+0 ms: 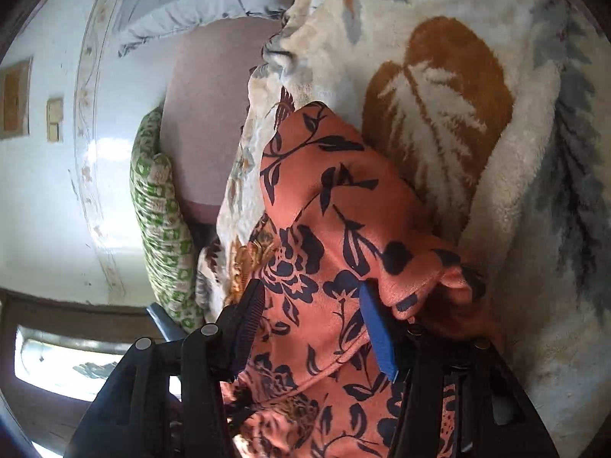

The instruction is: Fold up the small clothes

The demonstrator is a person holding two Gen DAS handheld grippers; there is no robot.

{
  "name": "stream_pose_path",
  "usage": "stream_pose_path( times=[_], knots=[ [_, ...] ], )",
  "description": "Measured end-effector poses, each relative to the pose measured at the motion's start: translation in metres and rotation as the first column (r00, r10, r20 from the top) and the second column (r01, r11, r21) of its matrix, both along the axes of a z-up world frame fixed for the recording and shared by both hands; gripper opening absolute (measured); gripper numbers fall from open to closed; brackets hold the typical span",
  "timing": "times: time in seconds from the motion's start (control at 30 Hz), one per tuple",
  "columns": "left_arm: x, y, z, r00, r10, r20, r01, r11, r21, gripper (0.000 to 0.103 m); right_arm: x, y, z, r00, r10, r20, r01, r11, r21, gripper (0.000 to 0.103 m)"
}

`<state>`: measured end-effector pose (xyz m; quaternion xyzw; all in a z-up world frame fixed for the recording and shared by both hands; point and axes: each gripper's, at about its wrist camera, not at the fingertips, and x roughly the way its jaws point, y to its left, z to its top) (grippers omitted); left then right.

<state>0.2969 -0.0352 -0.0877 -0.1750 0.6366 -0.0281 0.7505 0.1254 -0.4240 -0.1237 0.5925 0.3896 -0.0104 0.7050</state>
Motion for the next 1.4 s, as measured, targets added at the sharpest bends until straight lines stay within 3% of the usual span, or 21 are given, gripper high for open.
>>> stream_pose_path(
  times=[0.13,0.3,0.33,0.4,0.43,0.47,0.53,0.6,0.67,0.77,0.8,0.97,1.07,1.1,1.17,1.3,1.4],
  knots=[
    [-0.004,0.001,-0.003,1.0,-0.009,-0.009,0.008,0.999,-0.041,0.031,-0.023,0.001,0.006,0.999,-0.035,0.014,0.034,0.999,0.038,0.054],
    [-0.001,-0.002,-0.014,0.999,0.027,-0.043,-0.03,0.997,-0.077,0.049,-0.039,-0.011,-0.008,0.993,-0.117,-0.024,0.118,0.993,0.028,0.052],
    [0.001,-0.001,-0.013,0.999,0.038,-0.038,-0.041,0.996,-0.083,0.047,-0.035,-0.015,-0.009,0.992,-0.128,-0.017,0.128,0.992,0.021,0.053],
    [0.007,-0.002,-0.007,0.999,0.042,-0.013,-0.043,0.998,-0.054,0.023,-0.019,-0.021,-0.01,0.994,-0.112,0.005,0.112,0.994,0.01,0.049],
    [0.005,-0.002,-0.003,0.999,0.042,-0.011,-0.042,0.998,-0.04,0.009,-0.011,-0.024,-0.007,0.995,-0.096,0.012,0.096,0.995,-0.012,0.016],
    [0.004,-0.001,0.0,0.999,0.042,-0.013,-0.042,0.998,-0.056,0.009,-0.006,-0.027,-0.001,0.996,-0.076,0.037,0.077,0.997,-0.014,0.004],
    [-0.008,0.0,0.006,1.0,0.02,-0.019,-0.021,0.999,-0.048,0.01,-0.009,-0.032,0.027,0.989,-0.042,0.145,0.049,0.998,-0.044,0.004],
    [-0.017,-0.003,0.0,0.999,-0.003,-0.033,0.002,1.0,-0.029,0.01,-0.017,-0.032,0.052,0.984,0.05,0.172,-0.02,0.985,-0.171,0.004],
    [-0.023,-0.008,-0.012,0.998,-0.011,-0.058,0.012,1.0,0.003,0.01,-0.026,-0.029,0.046,0.989,0.102,0.106,-0.075,0.97,-0.231,0.004],
    [-0.029,-0.012,-0.01,0.999,-0.028,-0.033,0.029,0.999,0.029,0.011,-0.04,-0.029,0.005,0.992,0.114,-0.048,-0.123,0.96,-0.25,0.004],
    [-0.03,-0.012,-0.008,0.998,-0.041,-0.037,0.042,0.999,0.027,0.011,-0.046,-0.03,-0.004,0.993,0.111,-0.04,-0.117,0.966,-0.228,0.002],
    [-0.054,-0.003,0.016,0.99,-0.14,0.034,0.142,0.987,-0.075,0.013,-0.06,-0.032,0.021,0.989,0.142,-0.051,-0.149,0.969,-0.198,0.015],
    [-0.067,-0.001,0.033,0.977,-0.175,0.122,0.189,0.975,-0.118,0.024,-0.064,-0.035,0.063,0.987,0.161,0.03,-0.142,0.934,-0.329,0.02],
    [-0.066,0.0,0.036,0.975,-0.167,0.143,0.184,0.976,-0.114,0.027,-0.06,-0.038,0.076,0.986,0.154,0.067,-0.117,0.917,-0.382,0.027],
    [-0.062,0.001,0.038,0.977,-0.145,0.159,0.161,0.983,-0.093,0.029,-0.039,-0.044,0.087,0.983,0.158,0.094,-0.1,0.887,-0.451,0.068],
    [-0.057,0.015,0.038,0.988,-0.082,0.129,0.1,0.986,-0.137,0.03,0.028,-0.041,0.065,0.969,0.242,-0.042,-0.231,0.841,-0.49,0.07],
    [-0.045,0.005,0.033,0.988,-0.101,0.115,0.112,0.989,-0.093,0.032,0.066,-0.03,0.037,0.945,0.271,-0.185,-0.328,0.785,-0.526,0.07]
  ],
)
